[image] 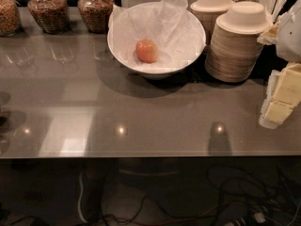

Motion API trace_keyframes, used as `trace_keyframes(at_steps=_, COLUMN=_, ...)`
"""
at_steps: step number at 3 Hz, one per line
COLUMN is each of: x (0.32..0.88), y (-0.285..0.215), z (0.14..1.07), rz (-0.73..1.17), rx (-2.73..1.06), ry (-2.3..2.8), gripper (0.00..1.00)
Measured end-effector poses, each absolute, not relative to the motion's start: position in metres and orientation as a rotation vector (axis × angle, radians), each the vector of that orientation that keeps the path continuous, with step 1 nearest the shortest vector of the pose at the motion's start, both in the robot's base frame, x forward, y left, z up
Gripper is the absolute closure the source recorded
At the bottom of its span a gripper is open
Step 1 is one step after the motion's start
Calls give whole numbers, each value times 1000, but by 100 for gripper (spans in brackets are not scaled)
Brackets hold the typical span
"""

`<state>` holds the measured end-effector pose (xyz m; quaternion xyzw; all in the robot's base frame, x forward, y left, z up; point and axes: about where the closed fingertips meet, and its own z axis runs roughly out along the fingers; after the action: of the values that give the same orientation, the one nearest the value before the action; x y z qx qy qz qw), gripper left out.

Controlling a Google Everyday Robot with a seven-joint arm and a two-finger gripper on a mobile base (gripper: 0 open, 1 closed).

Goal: Pick apple from white bowl

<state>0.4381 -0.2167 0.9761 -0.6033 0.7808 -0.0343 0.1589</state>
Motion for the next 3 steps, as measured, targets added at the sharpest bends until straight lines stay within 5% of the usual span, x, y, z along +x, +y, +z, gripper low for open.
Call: trace_keyframes(at_steps=3, x=455, y=-208, z=961, rz=-28, rx=-1580, ry=2180, gripper=0)
